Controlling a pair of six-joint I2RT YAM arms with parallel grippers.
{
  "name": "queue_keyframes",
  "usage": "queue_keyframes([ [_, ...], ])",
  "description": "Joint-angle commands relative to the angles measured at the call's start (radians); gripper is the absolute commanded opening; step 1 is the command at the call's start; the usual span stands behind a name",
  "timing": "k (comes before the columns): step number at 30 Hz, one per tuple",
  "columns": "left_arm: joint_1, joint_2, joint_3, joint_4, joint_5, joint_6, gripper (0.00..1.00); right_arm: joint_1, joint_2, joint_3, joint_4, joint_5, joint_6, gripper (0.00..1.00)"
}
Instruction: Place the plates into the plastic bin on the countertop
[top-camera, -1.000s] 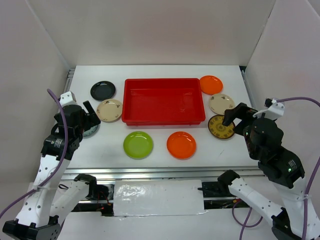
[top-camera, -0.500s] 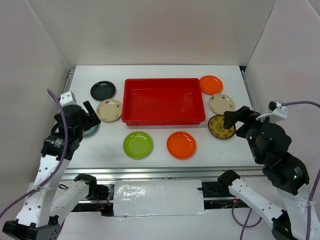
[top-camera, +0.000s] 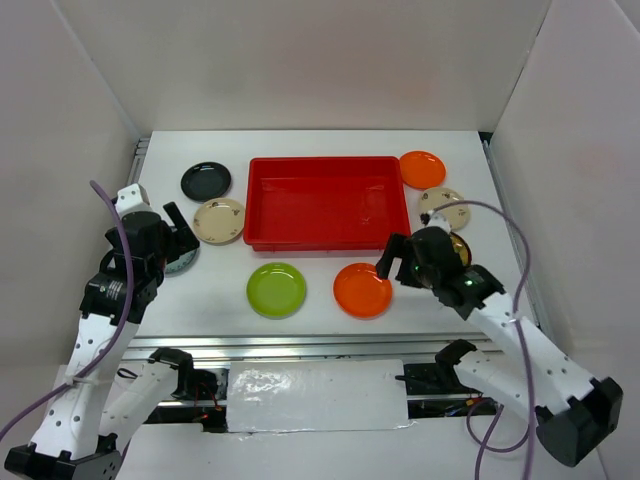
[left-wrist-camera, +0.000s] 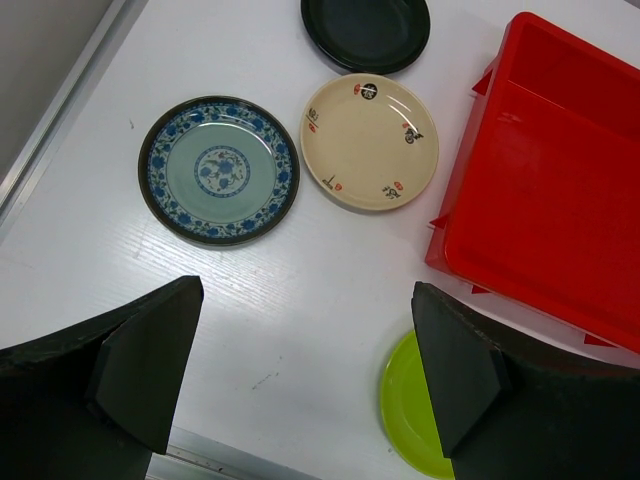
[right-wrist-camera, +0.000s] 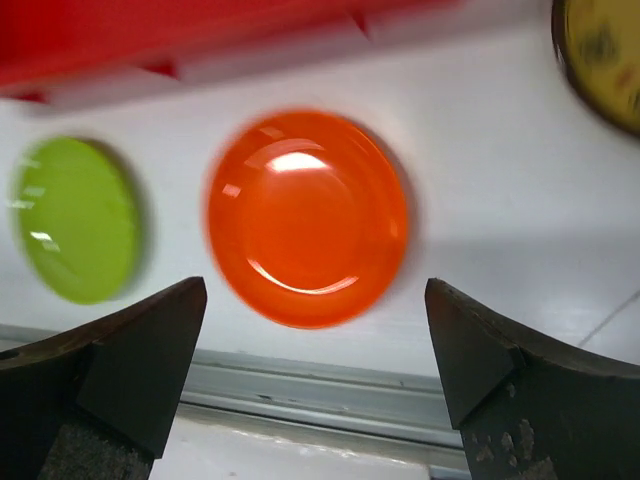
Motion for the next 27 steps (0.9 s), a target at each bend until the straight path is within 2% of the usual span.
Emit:
queue_keyframes([
  [1, 0.004, -0.008, 0.023, 0.022, -0.005, 0.004, 0.99, -0.054, 0.035, -0.13, 0.182, -0.113, 0.094, 0.97],
  [9, 0.004, -0.006, 0.023, 0.028, 0.023, 0.016, 0.99, -0.186, 0.207, -0.295, 0.38, -0.245, 0.138, 0.93],
  [10, 0.004, -0.008, 0.023, 0.03, 0.025, 0.016, 0.99, -0.192, 0.222, -0.308, 0.402, -0.259, 0.148, 0.87],
  [12, 0.004, -0.009, 0.023, 0.031, 0.028, 0.015, 0.99, -0.207, 0.276, -0.332, 0.448, -0.311, 0.146, 0.82],
  [17, 0.004, -0.008, 0.024, 0.03, 0.029, 0.016, 0.99, -0.207, 0.317, -0.364, 0.471, -0.284, 0.175, 0.7],
  [18, 0.003, -0.008, 0.023, 0.03, 0.029, 0.015, 0.99, -0.206, 0.316, -0.369, 0.471, -0.279, 0.181, 0.62],
  [20, 0.004, -0.008, 0.024, 0.031, 0.032, 0.016, 0.99, -0.207, 0.308, -0.381, 0.479, -0.276, 0.191, 0.51],
  [21, 0.003, -0.008, 0.026, 0.031, 0.031, 0.015, 0.99, -0.207, 0.305, -0.386, 0.481, -0.275, 0.195, 0.4],
  [23, 0.004, -0.008, 0.024, 0.028, 0.029, 0.013, 0.99, -0.207, 0.29, -0.403, 0.485, -0.259, 0.209, 0.27],
  [24, 0.004, -0.008, 0.024, 0.028, 0.025, 0.009, 0.99, -0.207, 0.285, -0.414, 0.484, -0.253, 0.214, 0.14],
  [27, 0.004, -0.005, 0.024, 0.027, 0.023, 0.004, 0.99, -0.207, 0.256, -0.432, 0.478, -0.245, 0.221, 0.02],
])
